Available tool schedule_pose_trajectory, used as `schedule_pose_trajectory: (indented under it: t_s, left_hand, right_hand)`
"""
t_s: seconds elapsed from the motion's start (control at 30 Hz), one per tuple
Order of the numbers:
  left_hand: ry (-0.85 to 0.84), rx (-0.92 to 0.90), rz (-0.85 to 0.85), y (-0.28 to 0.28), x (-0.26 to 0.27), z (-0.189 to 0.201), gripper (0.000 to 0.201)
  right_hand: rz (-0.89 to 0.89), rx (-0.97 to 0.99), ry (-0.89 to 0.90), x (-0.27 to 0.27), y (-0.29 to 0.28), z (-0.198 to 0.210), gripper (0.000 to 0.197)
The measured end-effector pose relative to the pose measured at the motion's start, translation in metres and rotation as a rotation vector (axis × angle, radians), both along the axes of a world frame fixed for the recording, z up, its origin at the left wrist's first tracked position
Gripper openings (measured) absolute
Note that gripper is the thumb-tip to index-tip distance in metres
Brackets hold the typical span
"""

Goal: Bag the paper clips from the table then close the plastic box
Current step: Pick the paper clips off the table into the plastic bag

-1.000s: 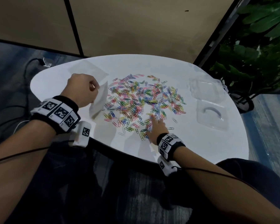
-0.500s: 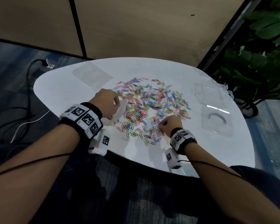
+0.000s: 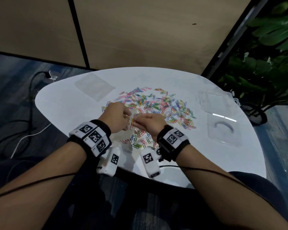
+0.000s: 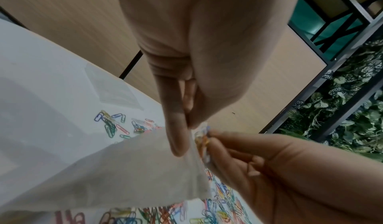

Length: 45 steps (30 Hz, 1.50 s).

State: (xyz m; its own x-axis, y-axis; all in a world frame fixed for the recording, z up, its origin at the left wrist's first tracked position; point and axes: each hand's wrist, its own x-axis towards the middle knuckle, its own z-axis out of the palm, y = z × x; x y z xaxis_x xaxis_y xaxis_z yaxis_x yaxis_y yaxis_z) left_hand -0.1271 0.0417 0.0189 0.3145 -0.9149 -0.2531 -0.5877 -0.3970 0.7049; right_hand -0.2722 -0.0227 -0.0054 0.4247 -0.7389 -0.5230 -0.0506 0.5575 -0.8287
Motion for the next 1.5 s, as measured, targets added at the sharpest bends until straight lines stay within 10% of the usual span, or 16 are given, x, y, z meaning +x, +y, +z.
schedule_pose_trajectory:
  t_s: [0.4,0.77,0.9,0.97,1.07,1.2,1.5]
  left_hand:
    - [0.040,-0.063,-0.087,-0.001,-0.005,0.001,0.018]
    - [-0.012,-0.051,-0.034,0.004,-0.003,0.008,0.023]
    - [-0.089,-0.045,0.017,0.008,0.012,0.011,0.022]
    - [-0.118,-0.040,0.017,0.011,0.020,0.014,0.022]
    - [-0.125,-0.016,0.039,0.017,0.030,0.018,0.023]
    - [-0.134,-0.005,0.070,0.023,0.040,0.020,0.025]
    - [-0.143,0.023,0.020,0.022,0.034,0.021,0.027]
  right_hand:
    - [0.334,-0.555,0.597,0.006,0.001,-0.001,0.010]
    - [0.575,-0.855,0.649,0.011,0.005,0.014,0.025]
    - [0.270,-0.670,0.382,-0.013,-0.011,0.025,0.022]
    - [0.309,-0.689,0.601,-0.039,-0.024,0.018,0.023]
    - [0.610,-0.498,1.137,-0.083,-0.030,-0.011,0.073]
    - [0.674,-0.294,1.203,-0.106,-0.002,-0.049,0.134]
    - [0.521,-0.563,1.069,-0.072,0.022,-0.076,0.105]
